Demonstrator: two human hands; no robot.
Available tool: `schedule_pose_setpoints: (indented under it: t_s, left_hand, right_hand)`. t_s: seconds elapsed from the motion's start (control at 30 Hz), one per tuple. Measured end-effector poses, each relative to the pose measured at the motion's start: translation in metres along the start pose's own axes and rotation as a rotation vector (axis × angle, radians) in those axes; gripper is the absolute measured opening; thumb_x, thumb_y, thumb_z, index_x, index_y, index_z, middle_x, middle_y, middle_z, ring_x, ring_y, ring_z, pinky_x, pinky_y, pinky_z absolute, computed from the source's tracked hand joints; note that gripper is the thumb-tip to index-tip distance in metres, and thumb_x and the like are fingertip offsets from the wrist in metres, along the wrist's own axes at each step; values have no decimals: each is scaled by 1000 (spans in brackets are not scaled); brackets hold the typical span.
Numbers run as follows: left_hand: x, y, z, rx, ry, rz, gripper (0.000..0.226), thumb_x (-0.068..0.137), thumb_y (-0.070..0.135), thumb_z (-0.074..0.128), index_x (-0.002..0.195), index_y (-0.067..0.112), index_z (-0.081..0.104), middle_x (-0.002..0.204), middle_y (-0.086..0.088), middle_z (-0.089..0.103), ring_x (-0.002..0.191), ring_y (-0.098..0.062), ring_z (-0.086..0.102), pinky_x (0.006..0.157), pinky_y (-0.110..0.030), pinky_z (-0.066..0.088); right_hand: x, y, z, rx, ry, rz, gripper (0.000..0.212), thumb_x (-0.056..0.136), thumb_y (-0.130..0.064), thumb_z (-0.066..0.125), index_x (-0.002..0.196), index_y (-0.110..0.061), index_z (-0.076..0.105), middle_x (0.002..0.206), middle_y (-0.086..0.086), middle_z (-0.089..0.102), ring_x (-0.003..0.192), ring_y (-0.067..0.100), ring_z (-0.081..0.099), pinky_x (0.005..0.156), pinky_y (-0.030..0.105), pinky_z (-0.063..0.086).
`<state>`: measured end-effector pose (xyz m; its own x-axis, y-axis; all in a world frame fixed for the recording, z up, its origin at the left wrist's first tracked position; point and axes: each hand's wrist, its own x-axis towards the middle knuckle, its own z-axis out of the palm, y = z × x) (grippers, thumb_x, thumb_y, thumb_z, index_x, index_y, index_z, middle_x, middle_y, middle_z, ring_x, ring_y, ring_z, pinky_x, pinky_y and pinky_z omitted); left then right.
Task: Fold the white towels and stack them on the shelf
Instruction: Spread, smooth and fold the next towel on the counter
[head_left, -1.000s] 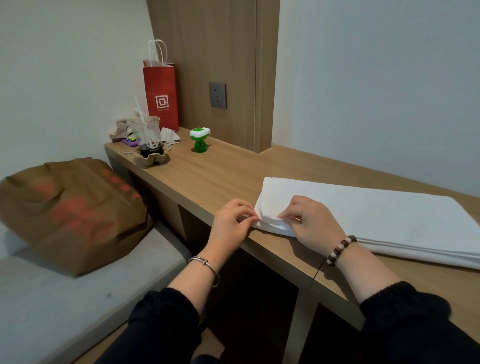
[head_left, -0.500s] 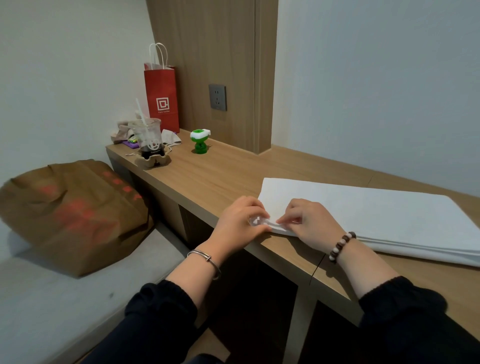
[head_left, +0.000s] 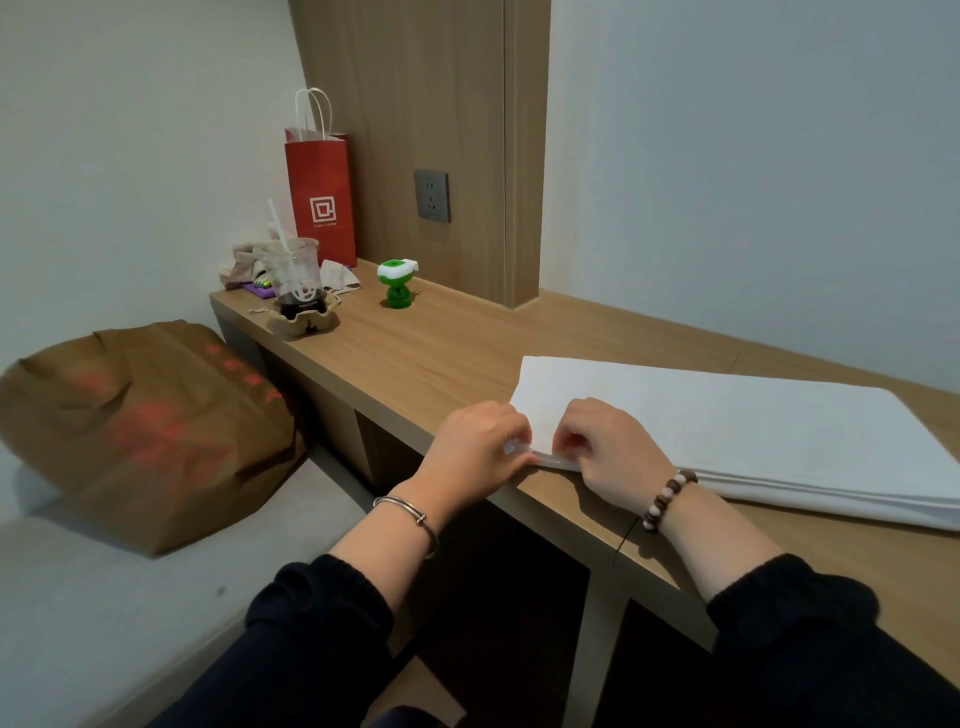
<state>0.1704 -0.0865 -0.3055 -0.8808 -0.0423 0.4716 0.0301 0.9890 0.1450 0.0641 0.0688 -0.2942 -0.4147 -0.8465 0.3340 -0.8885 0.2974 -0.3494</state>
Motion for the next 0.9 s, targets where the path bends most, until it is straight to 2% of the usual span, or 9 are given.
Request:
schedule_pose_setpoints:
  t_s: [0.17, 0.3, 0.4, 0.5, 0.6, 0.73, 0.83, 0.9]
  left_hand:
    - [1, 4, -3, 82, -40, 86, 21, 90, 28, 61, 88, 7, 65, 91, -6, 63, 80, -21, 55, 67, -38, 49]
    - [9, 10, -13, 286, -211, 191, 25, 98, 29, 42, 101, 12, 60, 101, -3, 57, 85, -19, 53, 69, -33, 49]
    - [21, 14, -25, 380, -337, 248, 23, 97, 26, 42, 102, 13, 60, 99, -2, 56, 84, -20, 56, 69, -34, 50]
    - [29, 17, -33, 423, -386, 277, 21, 96, 23, 44, 99, 12, 62, 95, -3, 57, 81, -22, 57, 69, -36, 51]
    - [34, 17, -35, 451, -375, 300, 17, 95, 17, 44, 94, 10, 59, 89, -2, 53, 77, -21, 53, 65, -34, 50]
    - [36, 12, -35, 474, -255, 337, 12, 91, 7, 45, 85, 12, 53, 78, 0, 42, 70, -20, 44, 51, -30, 34]
    - [30, 7, -39, 438, -146, 401, 14, 76, -3, 63, 73, 9, 57, 68, -6, 51, 58, -21, 43, 40, -27, 33]
    - [24, 6, -37, 466, -144, 411, 21, 65, -6, 73, 69, 8, 58, 64, -6, 52, 53, -20, 43, 35, -25, 35]
  right_hand:
    - [-4, 1, -3, 22, -13, 48, 1, 86, -16, 67, 87, -17, 68, 88, -10, 52, 88, 10, 47, 75, 19, 38]
    - [-14, 10, -9, -22, -20, 90, 16, 83, -31, 71, 92, -22, 64, 90, -12, 49, 87, 7, 46, 71, 14, 36]
    - [-22, 21, -16, -102, -11, 108, 17, 84, -32, 69, 96, -22, 63, 93, -11, 51, 86, 5, 44, 69, 11, 33]
    - [-29, 29, -23, -130, 10, 125, 16, 85, -32, 68, 97, -22, 64, 92, -12, 50, 87, 4, 43, 71, 13, 33]
    - [-36, 35, -24, -140, 50, 136, 13, 87, -31, 66, 95, -21, 66, 93, -11, 51, 91, 5, 43, 77, 17, 36]
    - [-37, 36, -23, -161, 111, 122, 12, 89, -26, 64, 92, -16, 69, 92, -7, 54, 89, 7, 43, 77, 18, 36]
    - [-37, 28, -21, -254, 222, 11, 7, 80, -12, 74, 77, -9, 69, 81, 3, 62, 78, 16, 51, 67, 24, 41]
    - [-37, 21, -17, -325, 315, -94, 17, 69, 2, 78, 65, -6, 64, 68, 7, 60, 65, 24, 54, 55, 32, 46]
